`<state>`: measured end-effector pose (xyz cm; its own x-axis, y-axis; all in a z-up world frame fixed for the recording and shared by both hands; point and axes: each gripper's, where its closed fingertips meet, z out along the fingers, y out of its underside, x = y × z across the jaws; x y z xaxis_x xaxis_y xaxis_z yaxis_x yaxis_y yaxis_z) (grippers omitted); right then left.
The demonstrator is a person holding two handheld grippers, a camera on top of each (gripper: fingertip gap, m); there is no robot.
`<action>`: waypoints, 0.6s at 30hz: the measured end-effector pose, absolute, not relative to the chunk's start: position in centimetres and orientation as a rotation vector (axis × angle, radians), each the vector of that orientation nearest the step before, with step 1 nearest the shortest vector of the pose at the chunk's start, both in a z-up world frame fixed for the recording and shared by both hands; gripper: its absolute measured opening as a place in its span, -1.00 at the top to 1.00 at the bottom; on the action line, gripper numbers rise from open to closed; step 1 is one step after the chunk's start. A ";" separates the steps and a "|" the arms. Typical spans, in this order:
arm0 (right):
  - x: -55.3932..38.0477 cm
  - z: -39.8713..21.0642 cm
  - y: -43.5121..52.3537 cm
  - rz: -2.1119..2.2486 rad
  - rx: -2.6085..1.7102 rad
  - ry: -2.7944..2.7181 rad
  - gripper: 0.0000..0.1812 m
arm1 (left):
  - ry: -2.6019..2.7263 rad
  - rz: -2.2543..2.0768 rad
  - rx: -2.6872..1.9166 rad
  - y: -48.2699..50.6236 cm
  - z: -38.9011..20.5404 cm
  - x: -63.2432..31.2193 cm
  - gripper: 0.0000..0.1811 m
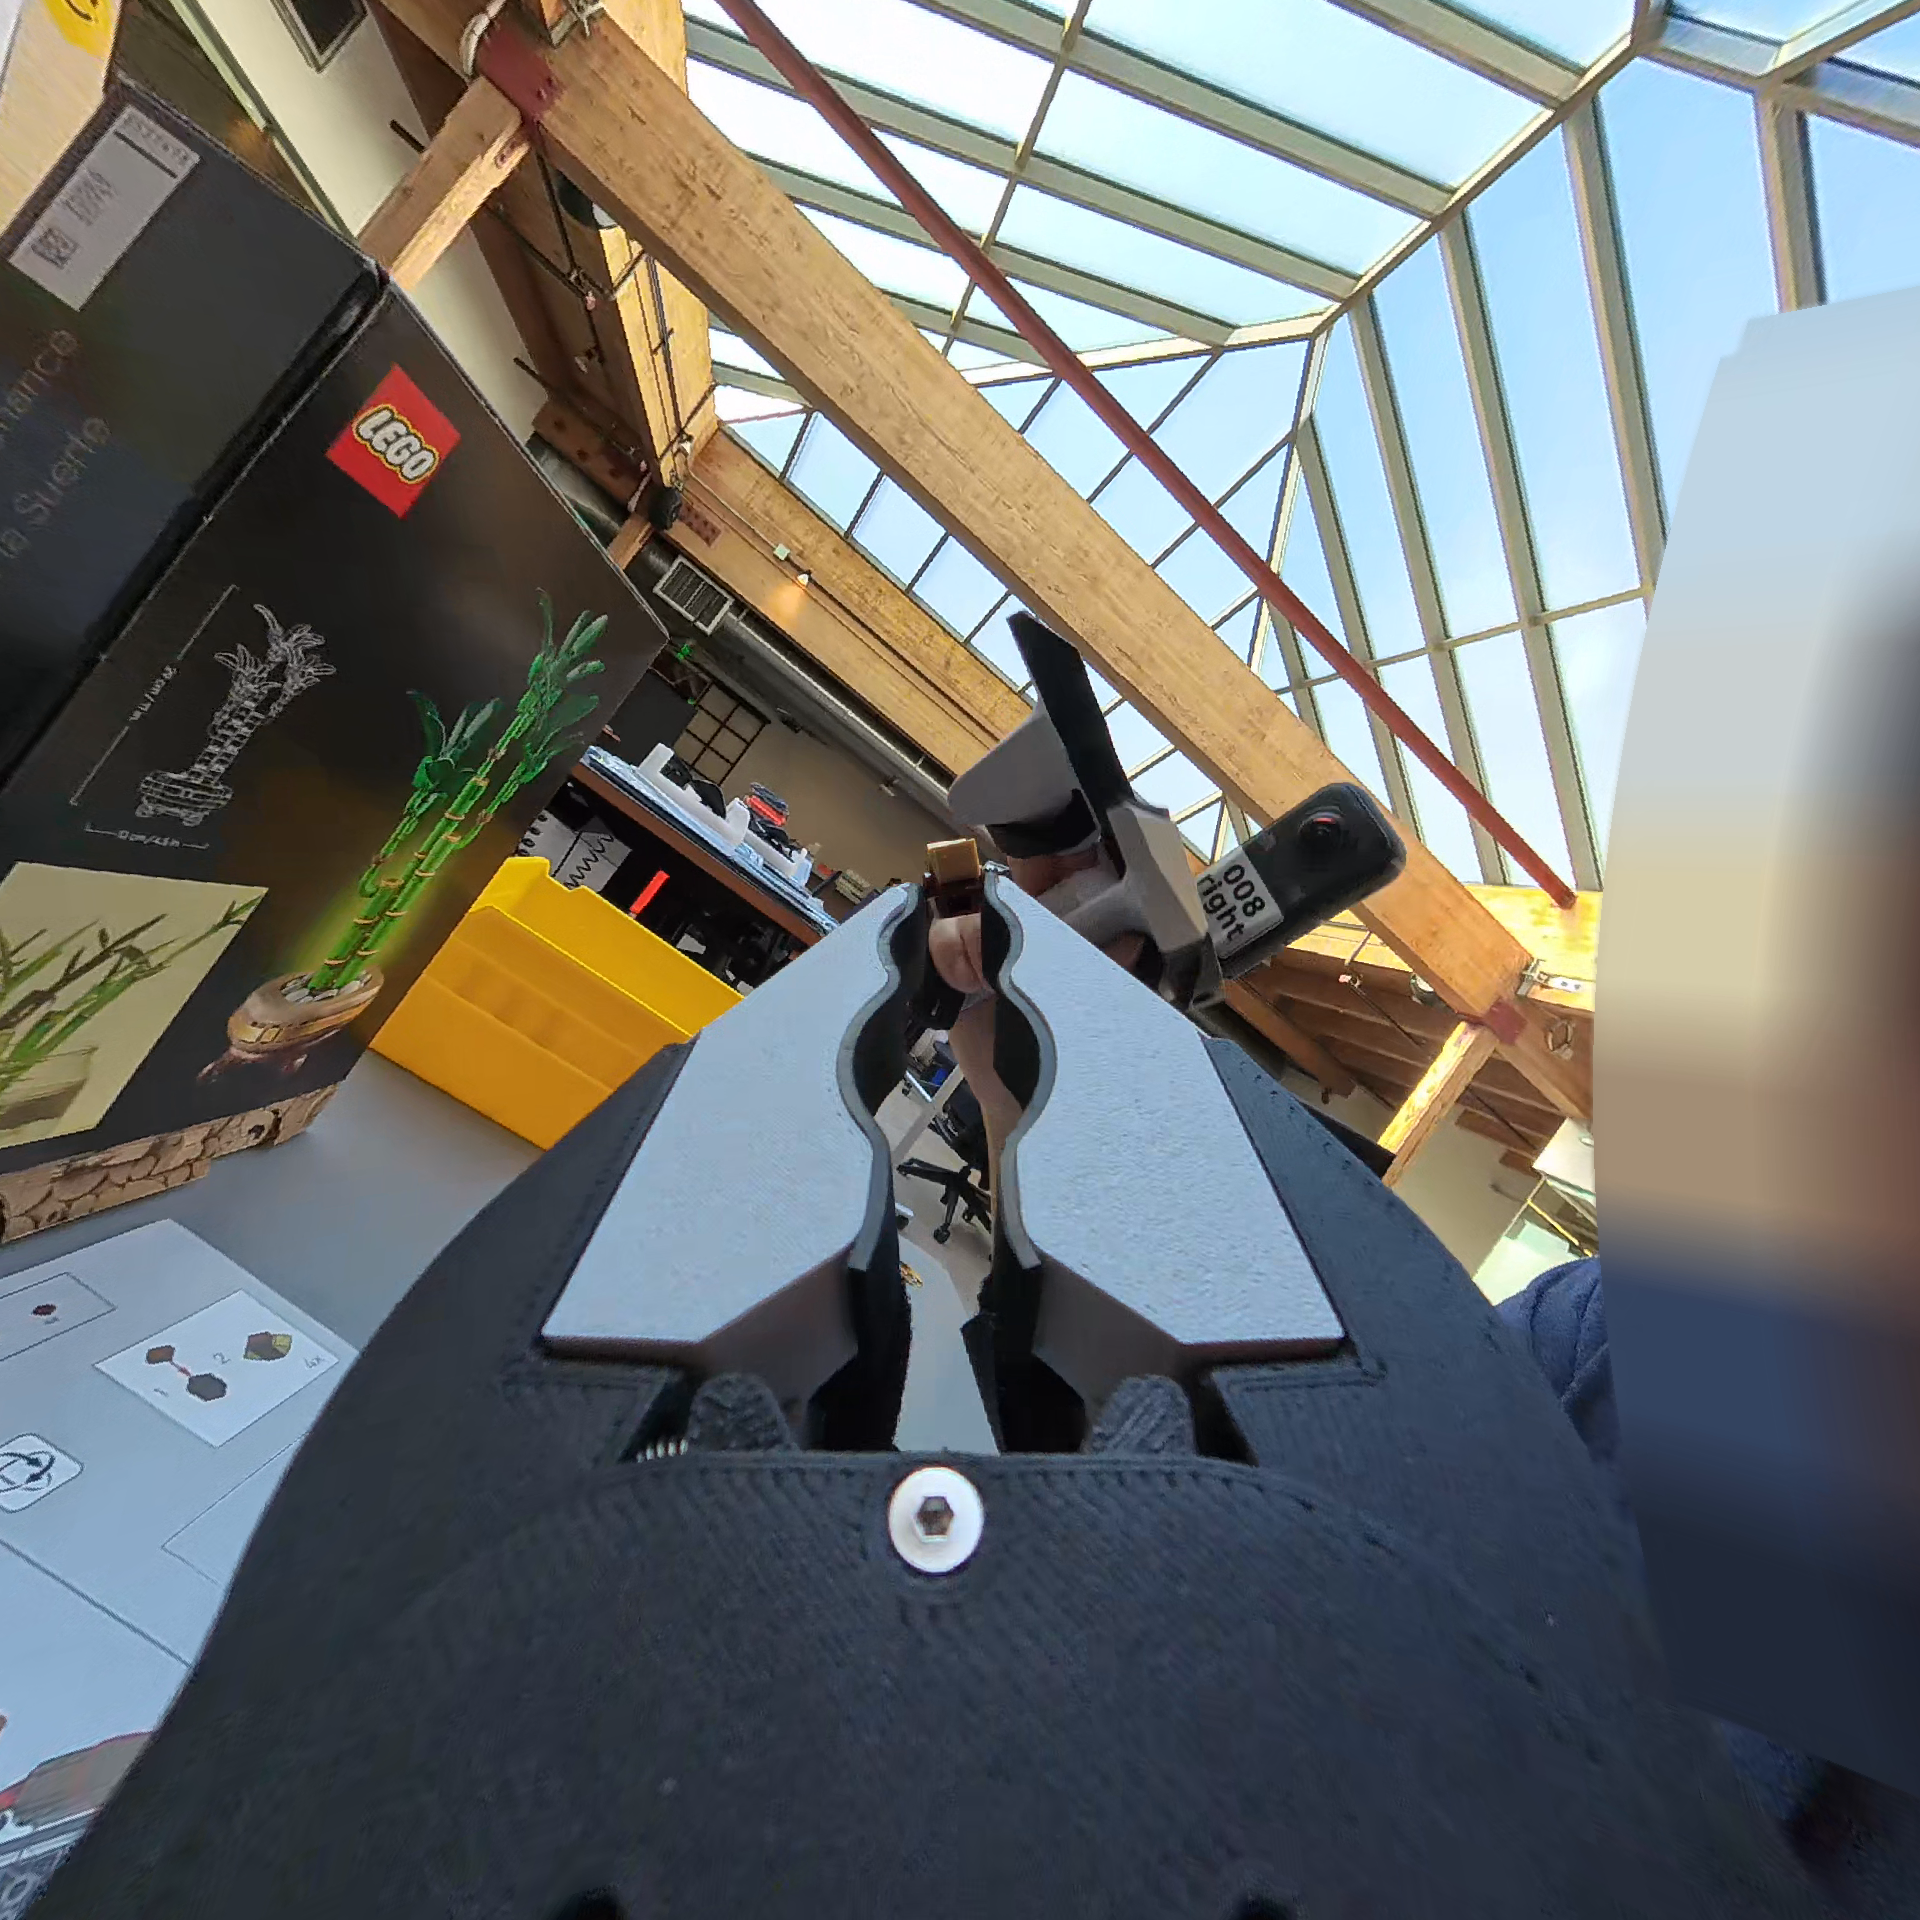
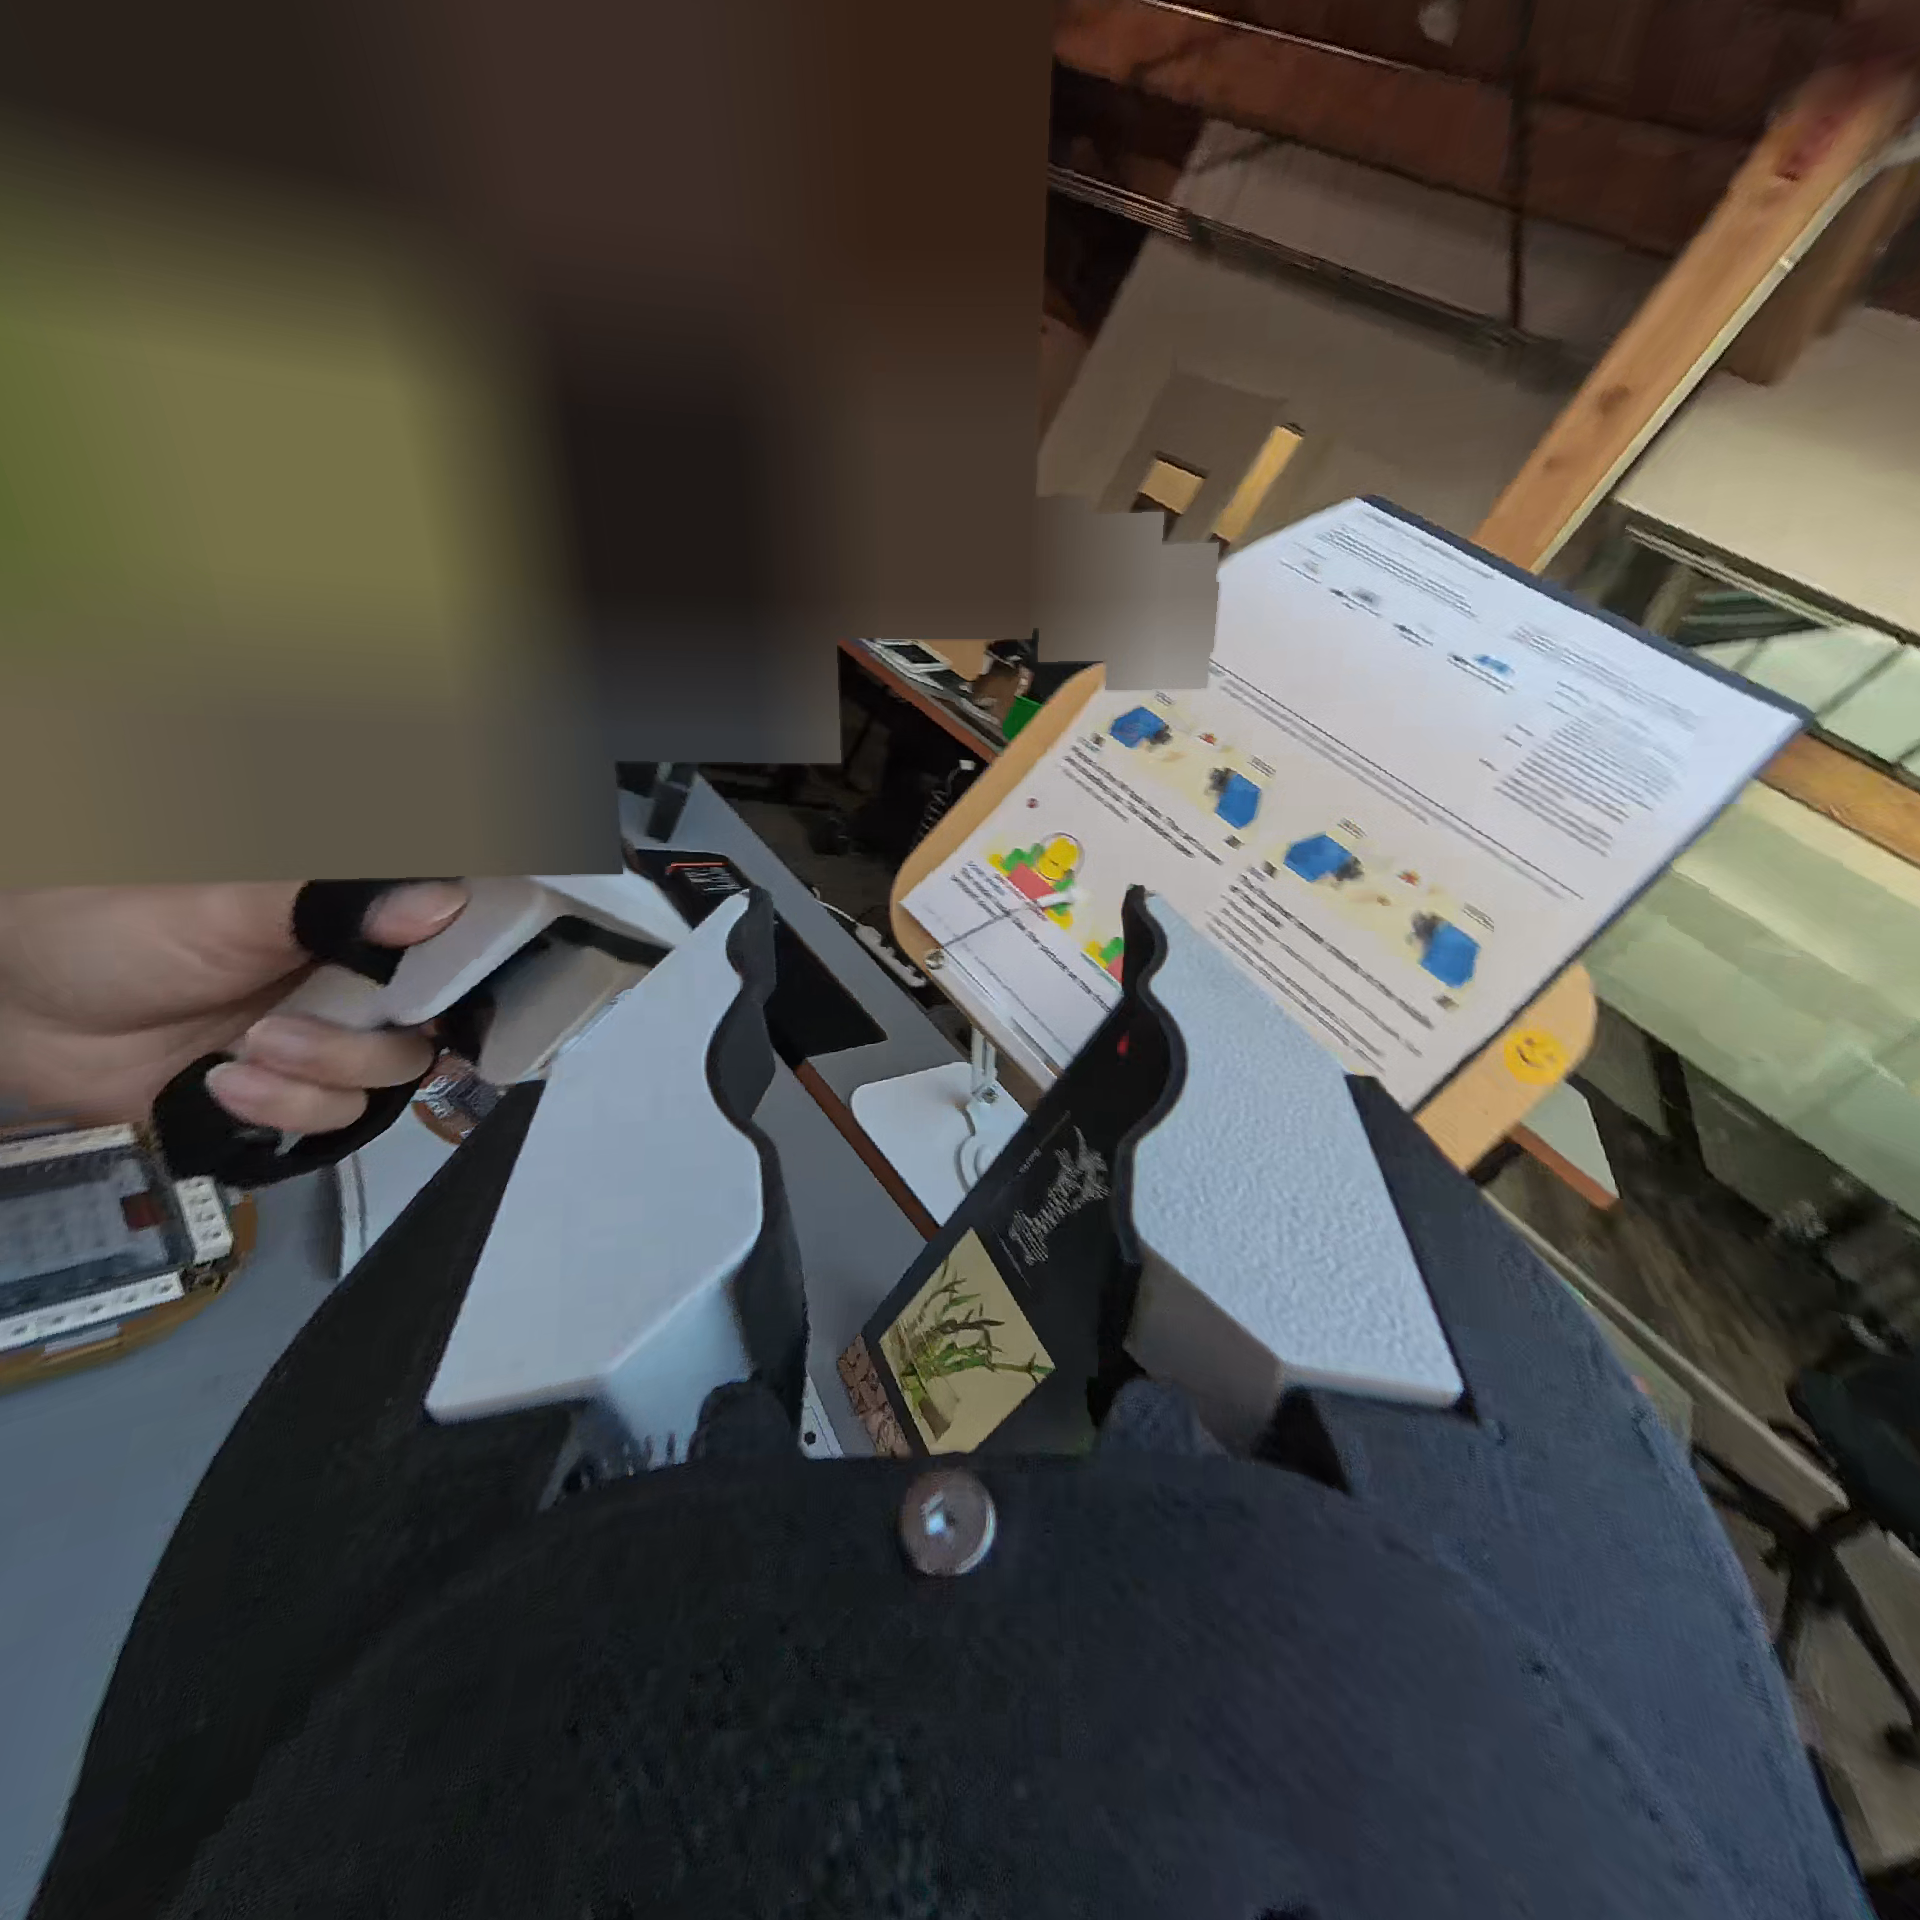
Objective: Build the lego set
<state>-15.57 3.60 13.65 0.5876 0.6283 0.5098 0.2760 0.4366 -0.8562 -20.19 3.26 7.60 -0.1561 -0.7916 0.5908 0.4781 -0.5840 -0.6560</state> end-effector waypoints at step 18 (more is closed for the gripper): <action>-20.8 10.7 1.2 0.120 -1.009 -1.239 0.85 | 0.412 -1.862 -1.073 1.0 10.5 -20.2 0.92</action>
